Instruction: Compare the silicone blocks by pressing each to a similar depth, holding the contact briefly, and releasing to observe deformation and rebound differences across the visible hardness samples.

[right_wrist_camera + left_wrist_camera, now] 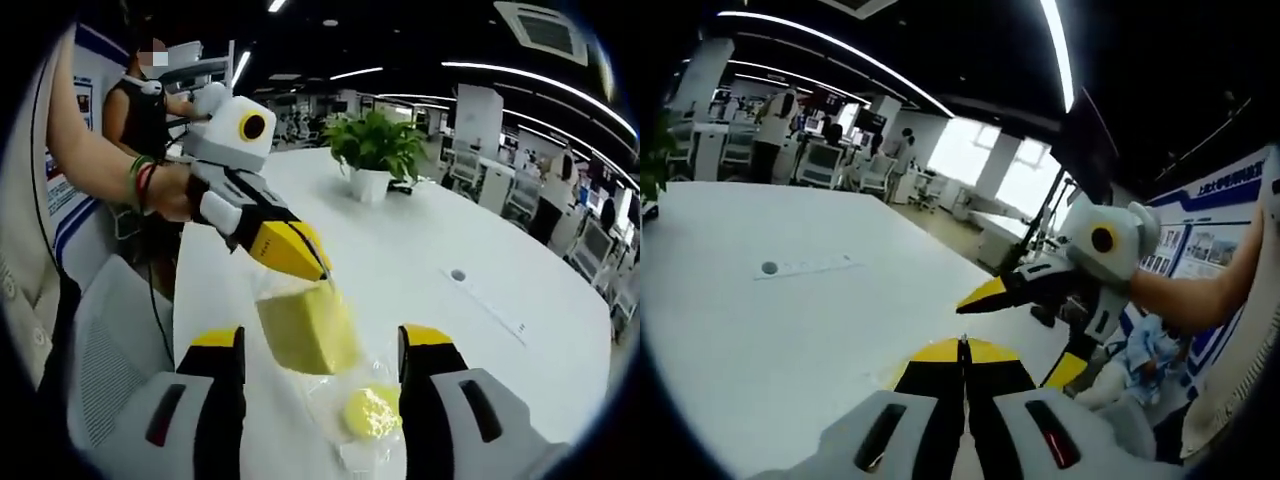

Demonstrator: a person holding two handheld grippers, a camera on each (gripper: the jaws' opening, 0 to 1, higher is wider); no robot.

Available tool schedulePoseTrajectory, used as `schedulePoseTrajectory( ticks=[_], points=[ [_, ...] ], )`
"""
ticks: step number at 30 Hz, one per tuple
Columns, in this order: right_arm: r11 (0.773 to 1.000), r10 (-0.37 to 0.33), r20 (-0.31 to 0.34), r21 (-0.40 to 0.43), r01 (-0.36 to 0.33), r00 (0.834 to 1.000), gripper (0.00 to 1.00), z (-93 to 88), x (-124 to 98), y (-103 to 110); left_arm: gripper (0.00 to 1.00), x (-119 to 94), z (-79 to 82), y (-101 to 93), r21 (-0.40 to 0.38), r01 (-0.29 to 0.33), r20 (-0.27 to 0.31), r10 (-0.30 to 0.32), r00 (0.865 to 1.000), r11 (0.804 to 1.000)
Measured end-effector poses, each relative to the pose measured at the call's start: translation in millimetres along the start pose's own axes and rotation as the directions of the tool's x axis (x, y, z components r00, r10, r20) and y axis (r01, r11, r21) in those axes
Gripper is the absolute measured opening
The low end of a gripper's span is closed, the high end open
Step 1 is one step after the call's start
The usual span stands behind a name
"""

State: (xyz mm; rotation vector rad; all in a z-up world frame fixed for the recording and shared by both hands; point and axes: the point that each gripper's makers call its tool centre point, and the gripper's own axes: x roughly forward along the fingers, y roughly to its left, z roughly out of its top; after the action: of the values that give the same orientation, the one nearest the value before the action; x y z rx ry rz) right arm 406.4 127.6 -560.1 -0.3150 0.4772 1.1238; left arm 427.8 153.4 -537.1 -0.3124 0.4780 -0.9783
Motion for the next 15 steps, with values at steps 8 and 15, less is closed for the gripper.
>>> schedulePoseTrajectory(
  ticks=[8, 15],
  points=[
    [0.997, -0.062, 0.009, 0.057, 0.061, 0.998, 0.59, -15.9, -18, -1, 0.00, 1, -12.2, 17.6, -0.034, -0.042, -0.006, 0.042, 0.999, 0.999],
    [0.989, -0.101, 0.029, 0.116, 0.097, 0.994, 0.59, -23.5, -29, 3, 0.00, 1, -21.2, 32.5, -0.082, -0.073, -0.003, 0.073, 0.997, 0.994]
  ],
)
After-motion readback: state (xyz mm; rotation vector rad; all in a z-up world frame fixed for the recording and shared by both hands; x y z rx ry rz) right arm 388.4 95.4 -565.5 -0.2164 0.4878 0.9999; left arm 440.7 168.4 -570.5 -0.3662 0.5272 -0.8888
